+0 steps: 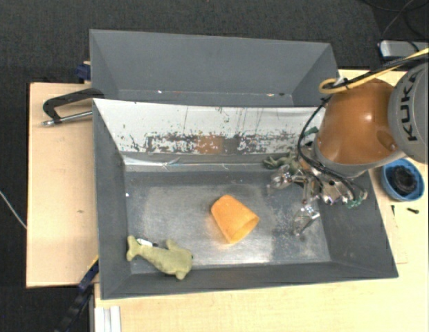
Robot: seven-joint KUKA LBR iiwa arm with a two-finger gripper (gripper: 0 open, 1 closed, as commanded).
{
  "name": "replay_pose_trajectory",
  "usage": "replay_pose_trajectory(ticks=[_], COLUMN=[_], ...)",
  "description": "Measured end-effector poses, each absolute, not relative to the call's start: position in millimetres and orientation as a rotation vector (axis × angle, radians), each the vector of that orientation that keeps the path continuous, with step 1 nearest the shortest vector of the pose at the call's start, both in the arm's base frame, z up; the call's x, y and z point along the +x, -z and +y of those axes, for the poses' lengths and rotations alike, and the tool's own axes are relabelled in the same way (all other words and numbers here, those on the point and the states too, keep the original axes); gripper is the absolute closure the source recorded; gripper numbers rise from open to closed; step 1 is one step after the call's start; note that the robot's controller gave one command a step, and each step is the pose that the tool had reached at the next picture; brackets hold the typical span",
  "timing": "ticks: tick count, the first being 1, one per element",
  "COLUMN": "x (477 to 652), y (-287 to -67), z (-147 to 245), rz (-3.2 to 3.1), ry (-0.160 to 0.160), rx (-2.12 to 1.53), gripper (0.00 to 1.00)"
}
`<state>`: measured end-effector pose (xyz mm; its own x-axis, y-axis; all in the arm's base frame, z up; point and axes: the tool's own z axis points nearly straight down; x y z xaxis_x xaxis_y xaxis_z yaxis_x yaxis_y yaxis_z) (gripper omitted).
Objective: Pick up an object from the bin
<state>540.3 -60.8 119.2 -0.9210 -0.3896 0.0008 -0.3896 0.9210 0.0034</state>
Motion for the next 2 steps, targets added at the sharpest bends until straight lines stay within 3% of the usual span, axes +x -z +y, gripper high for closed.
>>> replay_pose_trajectory(ticks=[1,2], x=[591.7,591.2], y=[-74.8,-76.7], z=[33.2,27.4], rz=[-3.05,-3.05], ry=[0.007,0.001], rx=[0.786,0.774], gripper=[0.0,1.0])
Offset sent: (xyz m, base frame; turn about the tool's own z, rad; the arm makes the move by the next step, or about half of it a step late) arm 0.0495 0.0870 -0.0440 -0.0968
